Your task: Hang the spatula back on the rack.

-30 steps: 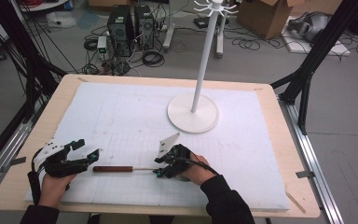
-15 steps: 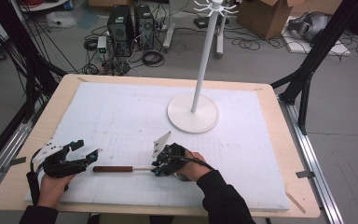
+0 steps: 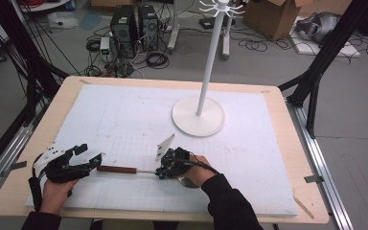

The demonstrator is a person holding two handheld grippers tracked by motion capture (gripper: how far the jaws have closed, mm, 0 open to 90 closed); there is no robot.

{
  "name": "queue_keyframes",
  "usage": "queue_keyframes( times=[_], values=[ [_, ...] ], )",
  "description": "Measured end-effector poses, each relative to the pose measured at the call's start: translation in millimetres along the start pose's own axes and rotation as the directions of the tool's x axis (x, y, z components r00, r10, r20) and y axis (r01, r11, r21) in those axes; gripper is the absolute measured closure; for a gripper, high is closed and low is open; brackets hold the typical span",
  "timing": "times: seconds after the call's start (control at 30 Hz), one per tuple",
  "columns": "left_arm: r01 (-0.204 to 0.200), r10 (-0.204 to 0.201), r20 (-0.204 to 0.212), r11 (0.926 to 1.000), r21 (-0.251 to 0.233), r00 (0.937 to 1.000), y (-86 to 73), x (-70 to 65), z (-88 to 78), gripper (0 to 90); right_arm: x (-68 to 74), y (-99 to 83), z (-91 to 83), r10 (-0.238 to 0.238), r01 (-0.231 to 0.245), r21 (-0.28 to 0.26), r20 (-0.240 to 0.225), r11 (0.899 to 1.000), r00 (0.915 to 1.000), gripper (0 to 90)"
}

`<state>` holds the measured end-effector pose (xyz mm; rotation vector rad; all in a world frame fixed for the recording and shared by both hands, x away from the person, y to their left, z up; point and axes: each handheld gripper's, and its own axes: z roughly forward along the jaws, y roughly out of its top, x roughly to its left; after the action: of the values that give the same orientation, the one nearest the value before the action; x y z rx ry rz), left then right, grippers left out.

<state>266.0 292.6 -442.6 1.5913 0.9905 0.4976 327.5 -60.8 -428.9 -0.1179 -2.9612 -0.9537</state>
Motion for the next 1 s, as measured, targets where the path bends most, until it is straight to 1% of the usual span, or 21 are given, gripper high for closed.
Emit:
queue_keyframes(
  times=[0.07,0.1,0.17,0.23,0.3,0.33,0.43,0.5,0.53,0.57,0.67,0.7,0.73,0.77,0.8,0.83,0.87,0.9,0.93,0.97,1.0],
  values=[
    [-0.002,0.002,-0.003,1.0,-0.01,1.0,2.1,-2.4,-0.8,20.5,1.4,0.1,-0.6,0.0,0.0,-0.003,0.002,1.0,1.0,84.8],
    [-0.003,0.003,-0.002,0.9998,-0.019,1.0,4.0,-4.1,-2.0,20.6,1.7,-0.2,-1.7,0.009,-0.009,-0.005,0.002,1.0,1.0,84.8],
    [-0.004,0.004,-0.005,0.9993,-0.036,1.0,7.3,-6.5,-4.0,20.6,1.9,-1.6,-5.0,0.017,-0.017,-0.027,0.004,0.999,0.9998,84.8],
    [-0.003,0.002,-0.015,0.9979,-0.065,0.9999,12.2,-9.3,-6.8,20.7,1.3,-3.0,-8.8,0.026,-0.026,-0.046,0.009,0.999,0.9996,84.9],
    [-0.003,0.001,-0.021,0.9966,-0.082,0.9998,16.2,-11.7,-8.6,21.1,1.1,-5.0,-14.1,0.057,-0.055,-0.072,0.016,0.996,0.9983,84.9],
    [-0.004,0.002,-0.021,0.996,-0.089,0.9998,18.3,-12.9,-9.2,21.1,0.3,-6.0,-15.7,0.057,-0.056,-0.082,0.019,0.995,0.9982,84.9],
    [0.021,-0.021,-0.002,0.9958,-0.09,0.9998,23.2,-15.6,-7.8,21.1,-0.2,-8.6,-22.6,0.083,-0.078,-0.109,0.037,0.991,0.9959,84.8],
    [0.043,-0.043,0.004,0.9954,-0.086,0.9991,24.9,-17.0,-5.0,20.3,-0.9,-10.2,-27.4,0.107,-0.098,-0.142,0.06,0.985,0.9924,84.7],
    [0.048,-0.047,0.007,0.9956,-0.08,0.9989,25.5,-17.6,-3.0,20.0,-0.7,-11.0,-29.9,0.127,-0.115,-0.16,0.065,0.98,0.9898,84.7],
    [0.054,-0.054,0.012,0.9962,-0.068,0.9985,26.3,-18.7,0.0,19.9,-0.8,-11.6,-32.2,0.129,-0.114,-0.177,0.077,0.978,0.9886,84.7],
    [0.073,-0.072,0.028,0.9963,-0.045,0.997,28.2,-22.5,9.3,19.5,0.9,-14.6,-39.2,0.173,-0.143,-0.225,0.121,0.964,0.9774,84.6],
    [0.072,-0.071,0.035,0.9969,-0.031,0.9969,29.8,-24.2,13.1,19.5,1.8,-15.2,-40.4,0.185,-0.151,-0.235,0.131,0.96,0.9739,84.6],
    [0.077,-0.075,0.052,0.9968,-0.024,0.9958,31.9,-26.1,17.1,19.5,2.5,-15.8,-41.9,0.185,-0.144,-0.246,0.152,0.959,0.9709,84.5],
    [0.088,-0.086,0.08,0.996,-0.017,0.9931,35.2,-28.5,22.2,19.6,4.3,-16.4,-43.4,0.203,-0.157,-0.256,0.161,0.954,0.9659,84.5],
    [0.098,-0.096,0.1,0.9951,-0.014,0.9904,37.5,-30.3,25.4,20.4,5.6,-17.1,-45.1,0.219,-0.167,-0.275,0.172,0.947,0.9604,84.6],
    [0.098,-0.097,0.118,0.9951,-0.009,0.9883,41.9,-32.9,30.6,21.1,6.7,-17.4,-46.3,0.228,-0.17,-0.286,0.181,0.943,0.9568,84.5],
    [0.102,-0.1,0.132,0.9948,-0.003,0.9862,44.8,-35.2,34.0,22.2,8.6,-17.6,-48.1,0.244,-0.177,-0.306,0.195,0.935,0.9501,84.6],
    [0.096,-0.096,0.147,0.9954,0.005,0.9844,49.0,-38.0,38.6,23.5,9.1,-17.7,-49.7,0.243,-0.17,-0.315,0.208,0.934,0.9474,84.6],
    [0.091,-0.091,0.168,0.9958,0.009,0.9816,53.0,-40.5,43.1,24.6,11.0,-17.6,-51.7,0.25,-0.17,-0.33,0.22,0.929,0.9429,84.5],
    [0.094,-0.094,0.196,0.9955,0.009,0.976,57.2,-42.9,47.8,25.6,12.6,-17.6,-53.9,0.254,-0.163,-0.343,0.239,0.925,0.9372,84.5],
    [0.097,-0.097,0.221,0.9952,0.013,0.9703,61.6,-44.7,52.3,26.3,14.2,-17.7,-56.1,0.256,-0.158,-0.356,0.25,0.921,0.9337,84.5]
  ],
)
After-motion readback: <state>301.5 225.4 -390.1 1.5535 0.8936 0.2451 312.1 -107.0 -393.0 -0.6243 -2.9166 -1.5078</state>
